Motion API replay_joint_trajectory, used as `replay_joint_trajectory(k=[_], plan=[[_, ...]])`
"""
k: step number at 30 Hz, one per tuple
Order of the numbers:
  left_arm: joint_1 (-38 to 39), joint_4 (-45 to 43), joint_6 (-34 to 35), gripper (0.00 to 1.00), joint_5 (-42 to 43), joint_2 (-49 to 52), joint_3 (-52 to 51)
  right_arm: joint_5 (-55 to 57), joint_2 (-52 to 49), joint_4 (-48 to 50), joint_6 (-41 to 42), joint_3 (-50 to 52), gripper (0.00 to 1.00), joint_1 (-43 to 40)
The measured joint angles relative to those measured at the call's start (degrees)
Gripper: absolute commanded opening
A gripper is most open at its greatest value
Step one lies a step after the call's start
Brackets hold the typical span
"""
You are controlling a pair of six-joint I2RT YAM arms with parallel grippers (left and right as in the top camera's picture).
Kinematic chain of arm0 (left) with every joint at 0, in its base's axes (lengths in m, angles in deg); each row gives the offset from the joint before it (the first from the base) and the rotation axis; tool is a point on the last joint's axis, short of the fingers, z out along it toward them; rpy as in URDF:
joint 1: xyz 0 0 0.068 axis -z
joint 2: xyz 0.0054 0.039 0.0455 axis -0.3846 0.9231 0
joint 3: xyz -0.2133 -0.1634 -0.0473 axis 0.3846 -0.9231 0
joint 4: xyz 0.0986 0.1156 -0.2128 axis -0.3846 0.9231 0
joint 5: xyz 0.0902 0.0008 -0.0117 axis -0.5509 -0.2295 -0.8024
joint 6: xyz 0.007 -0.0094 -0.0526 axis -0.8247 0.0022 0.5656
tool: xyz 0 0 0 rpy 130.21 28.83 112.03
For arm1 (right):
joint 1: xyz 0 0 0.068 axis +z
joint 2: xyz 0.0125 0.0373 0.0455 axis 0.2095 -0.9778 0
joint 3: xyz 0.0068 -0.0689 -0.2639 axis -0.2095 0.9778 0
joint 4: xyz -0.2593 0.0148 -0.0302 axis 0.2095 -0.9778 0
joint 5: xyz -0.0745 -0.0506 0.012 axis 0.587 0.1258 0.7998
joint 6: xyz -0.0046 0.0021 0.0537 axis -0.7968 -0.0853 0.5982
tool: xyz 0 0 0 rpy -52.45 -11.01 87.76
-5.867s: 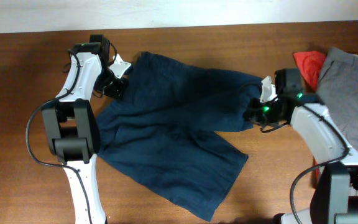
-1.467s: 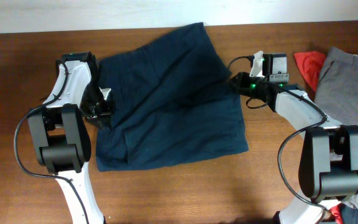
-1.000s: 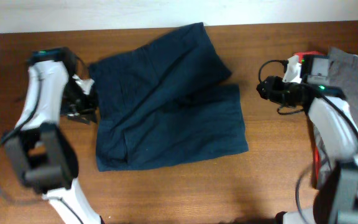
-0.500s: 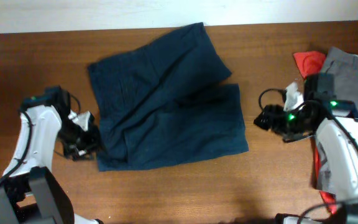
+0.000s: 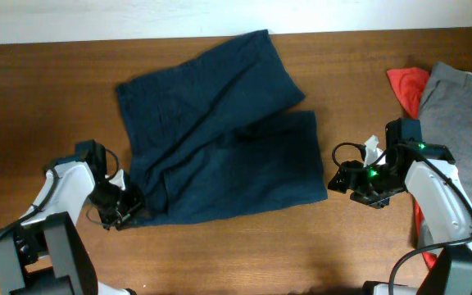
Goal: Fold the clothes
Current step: 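Grasp the bottom hems with both grippers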
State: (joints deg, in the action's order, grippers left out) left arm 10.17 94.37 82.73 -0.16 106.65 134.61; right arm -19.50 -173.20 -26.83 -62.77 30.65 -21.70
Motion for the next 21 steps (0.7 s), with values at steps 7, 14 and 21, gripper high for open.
replay_joint_trajectory(k=[7,14,21], plan=[[0.0,-0.4,3.5,0.28,-1.2,0.0,-2.5,0.0,0.0,0.4,-0.6,0.1,0.69,1.2],[0.0,2.1,4.4,0.48,-2.4,0.0,-2.6,0.2,0.0,1.6,-1.3,1.3,0.75,7.0],[0.0,-1.4,6.4,0.58,-3.8,0.0,-2.7,0.2,0.0,2.8,-1.1,2.8,0.75,8.5]])
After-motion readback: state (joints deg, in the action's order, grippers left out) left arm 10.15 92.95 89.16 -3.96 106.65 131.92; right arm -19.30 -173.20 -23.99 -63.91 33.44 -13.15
